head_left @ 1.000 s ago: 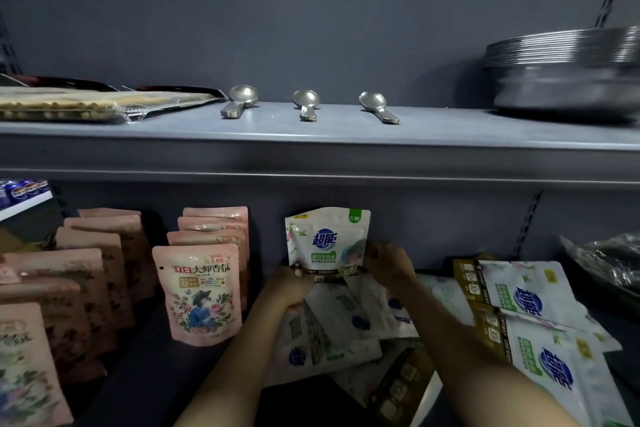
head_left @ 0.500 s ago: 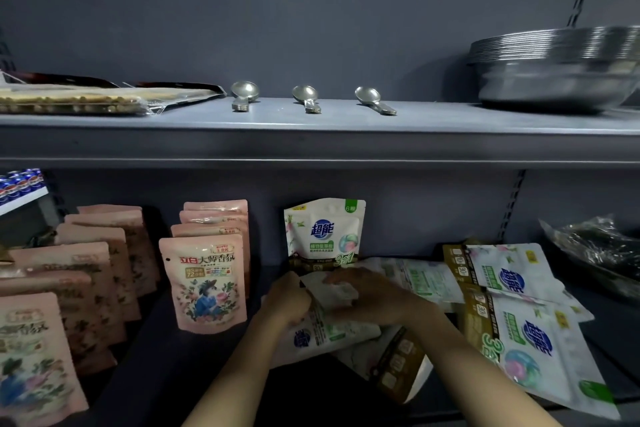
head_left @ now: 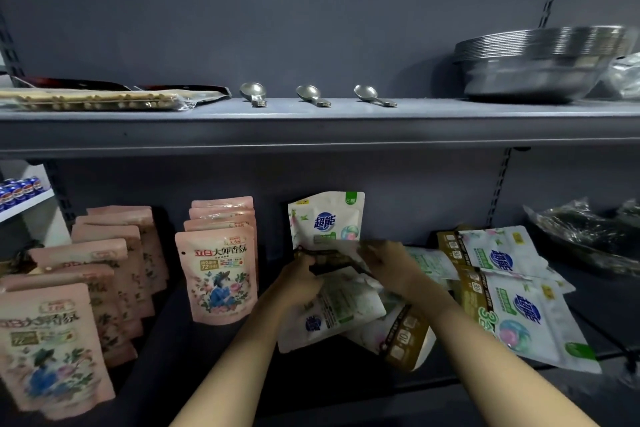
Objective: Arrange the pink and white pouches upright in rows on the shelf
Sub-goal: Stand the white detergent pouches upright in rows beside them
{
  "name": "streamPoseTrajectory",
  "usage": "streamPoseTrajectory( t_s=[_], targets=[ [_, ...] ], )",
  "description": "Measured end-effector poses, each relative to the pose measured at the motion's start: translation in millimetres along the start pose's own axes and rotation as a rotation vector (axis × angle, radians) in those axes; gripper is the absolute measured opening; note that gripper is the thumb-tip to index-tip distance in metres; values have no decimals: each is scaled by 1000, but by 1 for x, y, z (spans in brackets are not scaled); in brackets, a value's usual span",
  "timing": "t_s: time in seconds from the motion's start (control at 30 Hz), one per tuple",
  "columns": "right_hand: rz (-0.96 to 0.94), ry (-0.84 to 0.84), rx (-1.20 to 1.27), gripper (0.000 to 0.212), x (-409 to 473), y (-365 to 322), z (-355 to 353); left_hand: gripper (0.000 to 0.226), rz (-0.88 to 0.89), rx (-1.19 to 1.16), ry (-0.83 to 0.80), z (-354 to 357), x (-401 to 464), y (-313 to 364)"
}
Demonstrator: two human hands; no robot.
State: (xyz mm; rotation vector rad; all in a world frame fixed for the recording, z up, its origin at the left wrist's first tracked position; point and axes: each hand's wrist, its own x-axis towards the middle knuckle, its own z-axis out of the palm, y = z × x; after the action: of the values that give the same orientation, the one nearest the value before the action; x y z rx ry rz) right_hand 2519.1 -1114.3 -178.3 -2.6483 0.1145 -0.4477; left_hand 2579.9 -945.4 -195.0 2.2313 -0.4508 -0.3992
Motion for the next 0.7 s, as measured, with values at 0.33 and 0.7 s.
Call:
streamPoseTrajectory(
  t_s=[0.33, 0.7],
  targets=[
    [61, 212, 980, 20, 4, -9, -90, 70, 234, -294, 148, -14, -8, 32],
    [82, 144, 1161, 22, 22, -9, -78, 26, 330, -612, 19, -28, -9, 30]
  ],
)
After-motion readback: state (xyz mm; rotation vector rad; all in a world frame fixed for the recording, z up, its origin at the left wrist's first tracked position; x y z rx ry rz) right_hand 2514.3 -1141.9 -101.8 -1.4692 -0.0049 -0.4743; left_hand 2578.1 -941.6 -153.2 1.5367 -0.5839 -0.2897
